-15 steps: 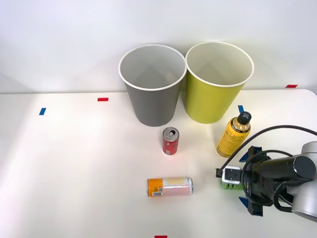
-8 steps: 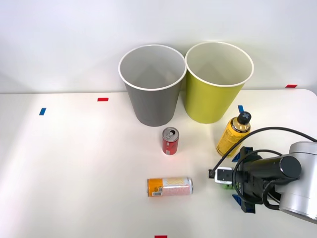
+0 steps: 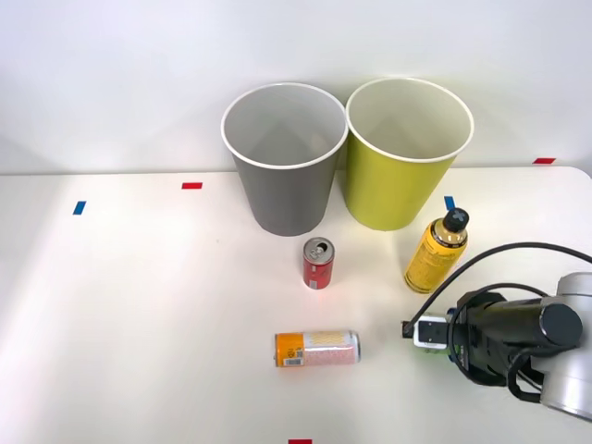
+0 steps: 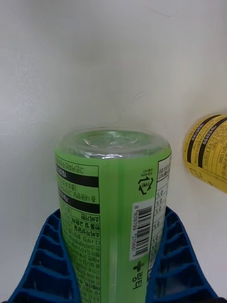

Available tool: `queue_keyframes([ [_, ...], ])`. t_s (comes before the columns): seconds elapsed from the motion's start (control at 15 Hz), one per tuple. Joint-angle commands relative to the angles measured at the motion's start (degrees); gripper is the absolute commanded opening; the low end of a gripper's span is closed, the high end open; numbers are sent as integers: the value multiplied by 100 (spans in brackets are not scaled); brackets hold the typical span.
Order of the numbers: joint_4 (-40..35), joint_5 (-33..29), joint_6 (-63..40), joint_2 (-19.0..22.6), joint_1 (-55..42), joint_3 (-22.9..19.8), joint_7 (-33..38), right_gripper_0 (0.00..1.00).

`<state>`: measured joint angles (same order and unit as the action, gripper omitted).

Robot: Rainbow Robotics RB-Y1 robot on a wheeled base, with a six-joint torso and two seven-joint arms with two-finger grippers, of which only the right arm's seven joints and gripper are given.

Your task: Put cans in the gray bin, plastic bottles in the light green bin

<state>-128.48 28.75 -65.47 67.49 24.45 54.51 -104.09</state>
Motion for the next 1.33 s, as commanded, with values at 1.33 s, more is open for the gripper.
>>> queue_keyframes([
  [1.33, -1786, 430, 1062, -2073, -2322, -4027, 2692, 0],
])
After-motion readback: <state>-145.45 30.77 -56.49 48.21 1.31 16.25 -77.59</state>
